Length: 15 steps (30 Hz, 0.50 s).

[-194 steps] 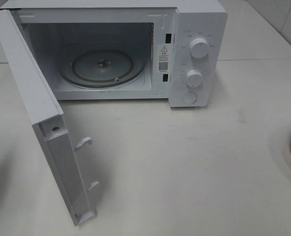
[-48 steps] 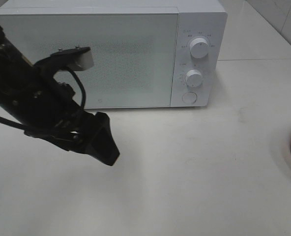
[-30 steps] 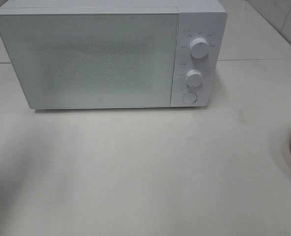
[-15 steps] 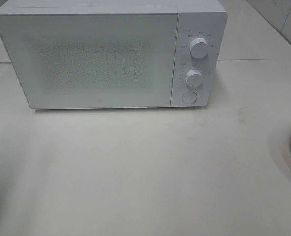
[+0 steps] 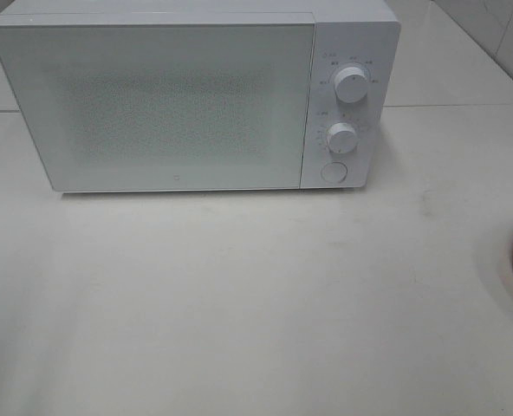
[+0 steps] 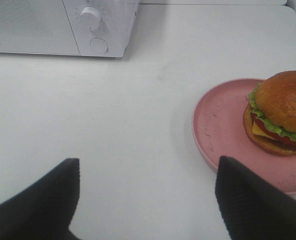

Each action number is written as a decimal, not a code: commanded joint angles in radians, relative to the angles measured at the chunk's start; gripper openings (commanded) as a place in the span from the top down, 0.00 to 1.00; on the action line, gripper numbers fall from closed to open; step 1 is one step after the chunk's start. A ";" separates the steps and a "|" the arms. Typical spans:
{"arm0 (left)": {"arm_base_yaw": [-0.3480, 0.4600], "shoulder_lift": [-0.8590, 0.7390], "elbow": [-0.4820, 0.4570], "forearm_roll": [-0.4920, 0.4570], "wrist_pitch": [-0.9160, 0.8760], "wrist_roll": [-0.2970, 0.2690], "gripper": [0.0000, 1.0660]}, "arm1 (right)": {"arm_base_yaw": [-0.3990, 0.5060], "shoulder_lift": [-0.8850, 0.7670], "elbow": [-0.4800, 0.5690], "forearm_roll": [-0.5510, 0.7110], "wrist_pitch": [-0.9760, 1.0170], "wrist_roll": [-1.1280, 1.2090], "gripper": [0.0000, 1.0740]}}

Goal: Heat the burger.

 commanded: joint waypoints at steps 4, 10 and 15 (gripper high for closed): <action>0.002 -0.151 0.006 -0.005 -0.012 -0.005 0.08 | -0.003 -0.027 0.000 0.000 0.000 0.001 0.31; 0.002 -0.315 0.006 -0.009 -0.012 -0.005 0.08 | -0.003 -0.027 0.000 0.000 0.000 0.001 0.31; 0.002 -0.408 0.006 -0.008 -0.012 -0.005 0.08 | -0.003 -0.027 0.000 0.000 0.000 0.001 0.31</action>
